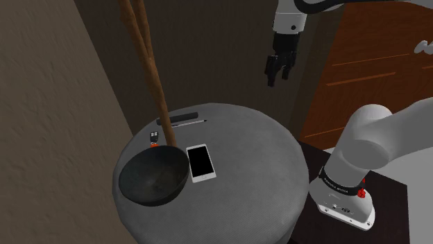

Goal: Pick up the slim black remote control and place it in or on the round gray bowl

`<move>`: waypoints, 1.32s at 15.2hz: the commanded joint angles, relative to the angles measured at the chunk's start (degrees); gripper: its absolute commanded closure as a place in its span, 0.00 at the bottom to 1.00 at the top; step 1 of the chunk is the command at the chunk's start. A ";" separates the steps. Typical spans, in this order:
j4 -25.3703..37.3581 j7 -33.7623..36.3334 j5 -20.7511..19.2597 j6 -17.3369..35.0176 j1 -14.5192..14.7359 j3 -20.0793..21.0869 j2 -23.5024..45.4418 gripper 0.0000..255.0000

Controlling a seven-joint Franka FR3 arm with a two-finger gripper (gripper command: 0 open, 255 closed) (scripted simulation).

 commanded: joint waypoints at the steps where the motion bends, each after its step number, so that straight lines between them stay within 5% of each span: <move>1: 0.00 0.00 0.00 0.00 0.00 0.00 0.00 0.00; 10: 7.15 -10.92 -1.25 12.76 4.81 -0.60 18.99 0.00; 20: 20.42 -21.71 -1.78 21.14 9.01 0.92 39.43 0.00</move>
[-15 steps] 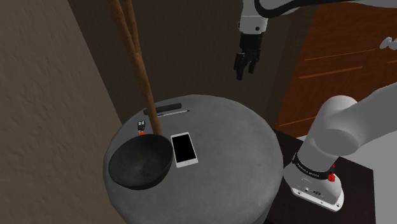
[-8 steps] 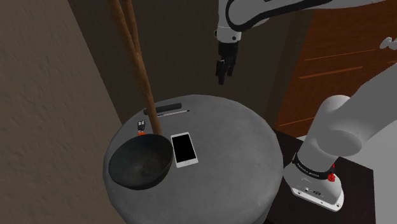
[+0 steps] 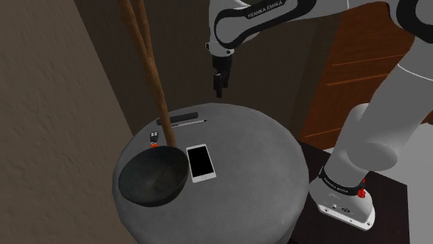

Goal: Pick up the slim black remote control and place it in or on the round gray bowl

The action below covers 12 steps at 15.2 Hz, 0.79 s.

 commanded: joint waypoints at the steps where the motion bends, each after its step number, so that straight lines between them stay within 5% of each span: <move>1: 3.53 -1.70 -0.12 0.95 0.93 0.76 4.20 0.00; 12: 23.40 -11.00 -2.79 3.45 4.82 4.64 25.14 0.00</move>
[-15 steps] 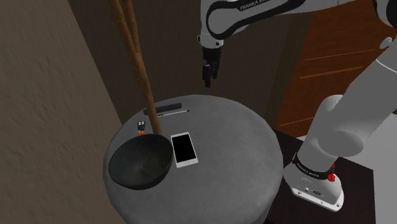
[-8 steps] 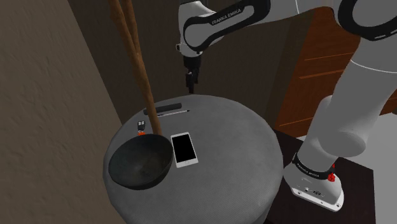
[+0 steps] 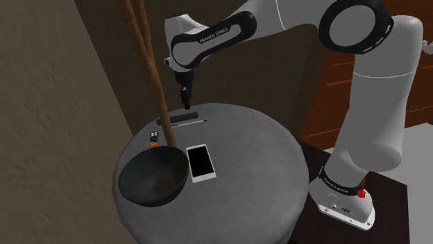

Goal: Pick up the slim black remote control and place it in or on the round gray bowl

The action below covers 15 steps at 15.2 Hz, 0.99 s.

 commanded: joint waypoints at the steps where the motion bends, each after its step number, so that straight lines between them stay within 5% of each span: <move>1: 3.65 -1.69 -0.75 0.35 0.74 0.71 3.75 0.00; 6: 13.59 -5.08 -2.71 -0.46 2.91 2.29 12.38 0.00; 15: 10.96 -4.87 -3.00 4.27 2.76 2.09 14.48 0.00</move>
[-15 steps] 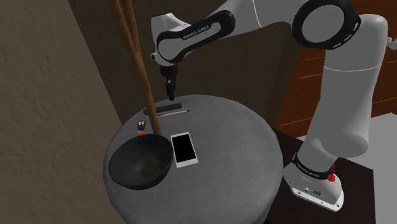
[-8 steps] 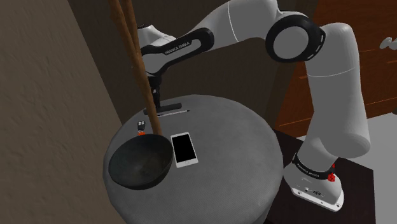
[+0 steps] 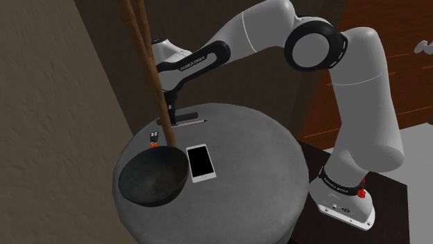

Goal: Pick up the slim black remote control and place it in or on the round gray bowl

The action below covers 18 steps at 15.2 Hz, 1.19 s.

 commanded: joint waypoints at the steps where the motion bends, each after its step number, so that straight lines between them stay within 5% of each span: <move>1: 0.20 0.04 -0.03 0.17 0.04 -0.01 0.34 0.00; 6: 0.19 0.04 -0.03 0.16 0.03 -0.01 0.33 0.00; 7: 0.19 0.04 -0.03 0.16 0.03 -0.01 0.33 1.00; 18: 0.97 -0.07 0.06 -1.11 0.03 0.04 -0.17 1.00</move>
